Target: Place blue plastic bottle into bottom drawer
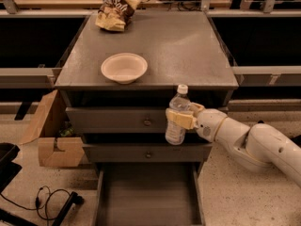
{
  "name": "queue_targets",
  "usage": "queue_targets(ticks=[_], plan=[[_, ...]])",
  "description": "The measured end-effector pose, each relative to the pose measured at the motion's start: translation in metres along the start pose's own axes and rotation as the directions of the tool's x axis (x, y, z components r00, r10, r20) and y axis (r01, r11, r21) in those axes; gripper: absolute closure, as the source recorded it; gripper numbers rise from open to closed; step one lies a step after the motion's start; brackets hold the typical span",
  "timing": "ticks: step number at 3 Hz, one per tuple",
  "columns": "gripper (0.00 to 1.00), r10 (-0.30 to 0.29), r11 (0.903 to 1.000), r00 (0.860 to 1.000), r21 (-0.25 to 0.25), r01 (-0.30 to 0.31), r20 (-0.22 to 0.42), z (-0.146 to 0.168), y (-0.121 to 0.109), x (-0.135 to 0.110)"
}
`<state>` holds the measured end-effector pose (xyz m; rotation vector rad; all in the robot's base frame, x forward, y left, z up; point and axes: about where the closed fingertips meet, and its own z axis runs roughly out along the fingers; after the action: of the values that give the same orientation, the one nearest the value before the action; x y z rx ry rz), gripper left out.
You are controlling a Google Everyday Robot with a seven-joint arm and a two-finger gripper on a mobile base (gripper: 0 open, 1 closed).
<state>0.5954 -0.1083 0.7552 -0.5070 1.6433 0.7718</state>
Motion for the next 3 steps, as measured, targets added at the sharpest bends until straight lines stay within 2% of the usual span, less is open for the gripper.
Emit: queue_targets(ticks=[1, 2, 3], plan=[[1.00, -0.002, 1.0000, 1.000, 0.005, 0.002, 0.000, 0.001, -0.002, 0.000], [1.00, -0.012, 0.9992, 1.000, -0.038, 0.013, 0.016, 0.008, 0.026, 0.028], [1.00, -0.047, 0.9959, 0.998, -0.075, 0.050, 0.041, 0.021, 0.067, 0.087]])
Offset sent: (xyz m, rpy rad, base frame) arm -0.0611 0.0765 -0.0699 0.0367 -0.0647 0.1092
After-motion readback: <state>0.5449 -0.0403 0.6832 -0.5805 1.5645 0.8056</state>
